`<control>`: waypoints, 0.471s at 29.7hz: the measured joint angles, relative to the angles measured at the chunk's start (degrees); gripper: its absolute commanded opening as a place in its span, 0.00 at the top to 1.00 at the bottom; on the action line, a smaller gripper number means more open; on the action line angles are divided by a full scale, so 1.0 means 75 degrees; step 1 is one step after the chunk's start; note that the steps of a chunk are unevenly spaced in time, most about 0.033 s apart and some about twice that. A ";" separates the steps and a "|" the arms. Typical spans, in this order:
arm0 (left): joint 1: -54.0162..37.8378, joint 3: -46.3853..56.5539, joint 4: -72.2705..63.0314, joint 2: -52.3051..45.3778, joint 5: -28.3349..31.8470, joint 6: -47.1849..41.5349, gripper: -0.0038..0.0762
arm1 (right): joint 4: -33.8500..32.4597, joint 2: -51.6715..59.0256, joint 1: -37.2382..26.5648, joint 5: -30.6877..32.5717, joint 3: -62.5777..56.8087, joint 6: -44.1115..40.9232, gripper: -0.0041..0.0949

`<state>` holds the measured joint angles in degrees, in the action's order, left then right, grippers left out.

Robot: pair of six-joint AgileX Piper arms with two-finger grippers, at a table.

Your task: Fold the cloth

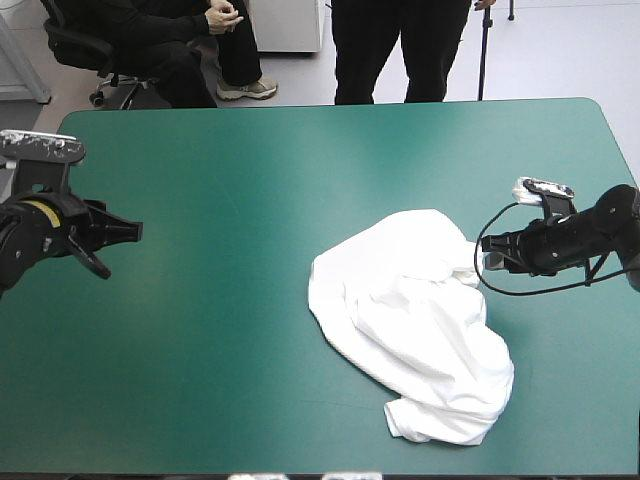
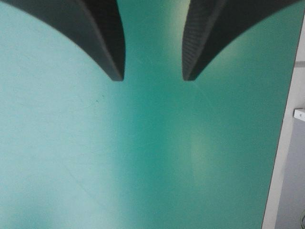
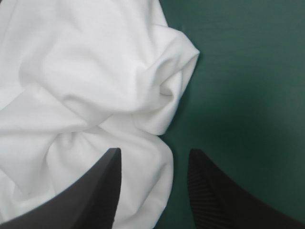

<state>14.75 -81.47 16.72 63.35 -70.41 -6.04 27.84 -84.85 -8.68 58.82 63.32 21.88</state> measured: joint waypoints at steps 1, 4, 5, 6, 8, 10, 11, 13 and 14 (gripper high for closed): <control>0.0000 0.0182 0.0007 -0.0150 0.0000 -0.0072 0.60 | -0.0044 0.0111 0.0114 0.0016 0.0000 0.0000 0.54; 0.0000 0.0689 0.0000 -0.0479 0.0000 -0.0288 0.60 | -0.0293 0.0452 0.0702 0.0051 0.0026 -0.0022 0.54; 0.0000 0.0846 0.0000 -0.0534 0.0000 -0.0325 0.60 | -0.0438 0.0559 0.0982 0.0058 0.0075 -0.0088 0.54; 0.0000 0.0980 0.0000 -0.0578 -0.0006 -0.0344 0.60 | -0.0582 0.0649 0.1225 0.0058 0.0121 -0.0157 0.53; 0.0000 0.1145 -0.0058 -0.0586 -0.0006 -0.0344 0.60 | -0.1083 0.0755 0.1889 0.0058 0.0289 -0.0348 0.48; 0.0000 0.1224 -0.0131 -0.0555 0.0000 -0.0344 0.60 | -0.1673 0.0771 0.2523 0.0045 0.0478 -0.0575 0.40; 0.0000 0.1233 -0.0156 -0.0535 0.0000 -0.0344 0.60 | -0.2023 0.0771 0.2862 0.0010 0.0557 -0.0733 0.36; 0.0000 0.1233 -0.0215 -0.0510 0.0000 -0.0344 0.60 | -0.2598 0.0747 0.3445 -0.0135 0.0663 -0.1098 0.31; 0.0000 0.1233 -0.0232 -0.0510 0.0000 -0.0344 0.60 | -0.2838 0.0712 0.3665 -0.0216 0.0714 -0.1293 0.30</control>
<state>14.75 -72.22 14.98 59.53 -70.41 -8.62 6.55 -79.50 18.81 57.20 68.67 12.18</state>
